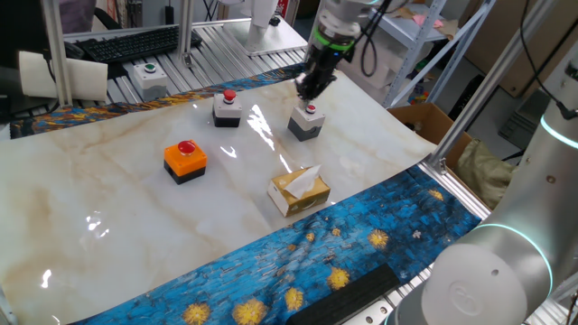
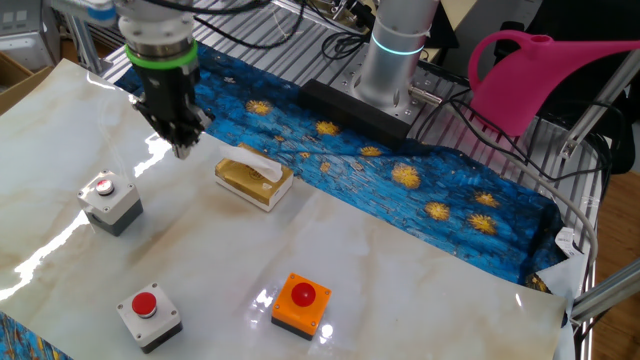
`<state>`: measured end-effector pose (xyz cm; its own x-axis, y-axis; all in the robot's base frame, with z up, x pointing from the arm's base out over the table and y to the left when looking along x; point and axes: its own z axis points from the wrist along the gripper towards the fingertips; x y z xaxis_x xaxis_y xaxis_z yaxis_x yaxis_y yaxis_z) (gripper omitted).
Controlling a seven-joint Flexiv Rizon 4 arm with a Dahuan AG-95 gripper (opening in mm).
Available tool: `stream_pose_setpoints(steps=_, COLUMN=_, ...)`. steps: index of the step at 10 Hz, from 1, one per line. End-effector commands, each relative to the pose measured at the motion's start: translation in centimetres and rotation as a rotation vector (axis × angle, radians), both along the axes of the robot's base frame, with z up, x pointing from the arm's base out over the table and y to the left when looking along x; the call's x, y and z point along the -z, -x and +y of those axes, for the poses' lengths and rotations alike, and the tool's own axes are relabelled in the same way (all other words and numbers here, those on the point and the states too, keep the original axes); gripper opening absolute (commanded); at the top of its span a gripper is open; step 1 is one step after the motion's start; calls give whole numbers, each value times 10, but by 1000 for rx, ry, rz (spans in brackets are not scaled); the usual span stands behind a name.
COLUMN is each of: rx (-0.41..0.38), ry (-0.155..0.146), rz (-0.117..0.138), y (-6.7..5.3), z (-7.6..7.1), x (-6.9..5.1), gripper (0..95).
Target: Press three buttons from left to right in sequence
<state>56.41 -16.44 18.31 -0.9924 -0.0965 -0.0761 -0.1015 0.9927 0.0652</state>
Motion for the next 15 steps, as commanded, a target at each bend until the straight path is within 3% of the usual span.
stream_pose_setpoints(steps=1, rx=-1, ry=1, rz=2, y=1, z=-3, x=1, gripper=0)
stream_pose_setpoints(steps=13, rx=-27, ry=-5, rz=-4, y=-1, z=-2, x=8, gripper=0)
stream_pose_setpoints(steps=15, rx=-30, ry=1, rz=-26, y=-1, z=-2, x=8, gripper=0)
